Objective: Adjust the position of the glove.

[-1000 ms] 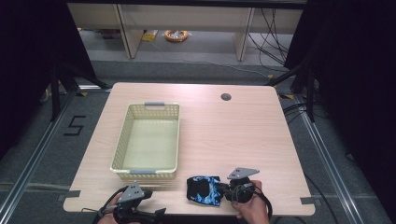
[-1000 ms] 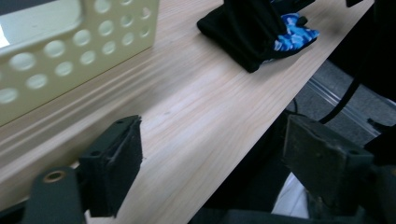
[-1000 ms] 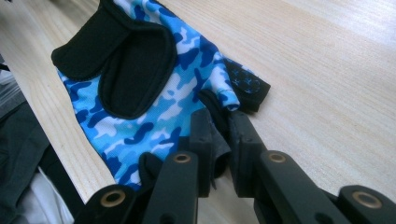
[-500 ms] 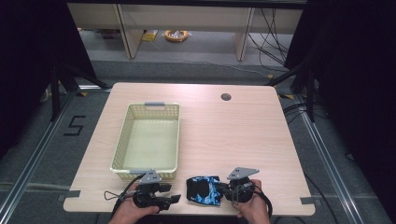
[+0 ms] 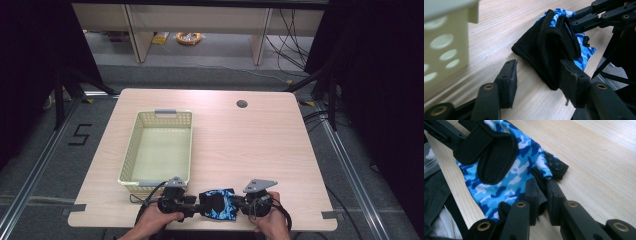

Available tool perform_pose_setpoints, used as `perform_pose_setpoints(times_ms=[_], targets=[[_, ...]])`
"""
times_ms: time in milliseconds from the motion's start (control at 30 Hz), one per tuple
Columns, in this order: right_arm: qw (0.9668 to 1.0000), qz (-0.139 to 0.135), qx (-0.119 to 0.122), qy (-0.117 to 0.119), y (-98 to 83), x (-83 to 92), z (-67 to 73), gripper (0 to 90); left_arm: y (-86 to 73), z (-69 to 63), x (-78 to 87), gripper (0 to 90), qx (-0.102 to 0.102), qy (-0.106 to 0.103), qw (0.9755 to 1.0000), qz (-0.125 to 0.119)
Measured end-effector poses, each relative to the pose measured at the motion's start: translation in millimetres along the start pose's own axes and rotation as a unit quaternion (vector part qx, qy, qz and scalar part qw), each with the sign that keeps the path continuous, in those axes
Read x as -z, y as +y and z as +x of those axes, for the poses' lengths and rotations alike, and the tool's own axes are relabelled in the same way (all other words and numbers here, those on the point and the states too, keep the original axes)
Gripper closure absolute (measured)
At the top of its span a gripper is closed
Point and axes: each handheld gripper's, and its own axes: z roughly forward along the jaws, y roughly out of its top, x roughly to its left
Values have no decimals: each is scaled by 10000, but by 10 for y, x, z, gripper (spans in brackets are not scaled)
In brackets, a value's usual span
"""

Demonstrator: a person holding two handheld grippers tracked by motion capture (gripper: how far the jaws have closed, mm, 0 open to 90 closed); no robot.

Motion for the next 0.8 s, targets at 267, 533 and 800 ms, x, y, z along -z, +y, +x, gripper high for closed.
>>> perform_pose_setpoints(times_ms=[267,533,800], targets=[[10000,19,-44,24,-3,-3,11,814,48,-54,-142,559,102,-151,9998,16],[9998,-96,-173,33,-13,-18,18,814,40,-93,-126,698,-112,-92,9998,-157],[10000,-5,-84,-2,3,-2,12,819,30,-74,-102,783,-81,-111,9996,-246]])
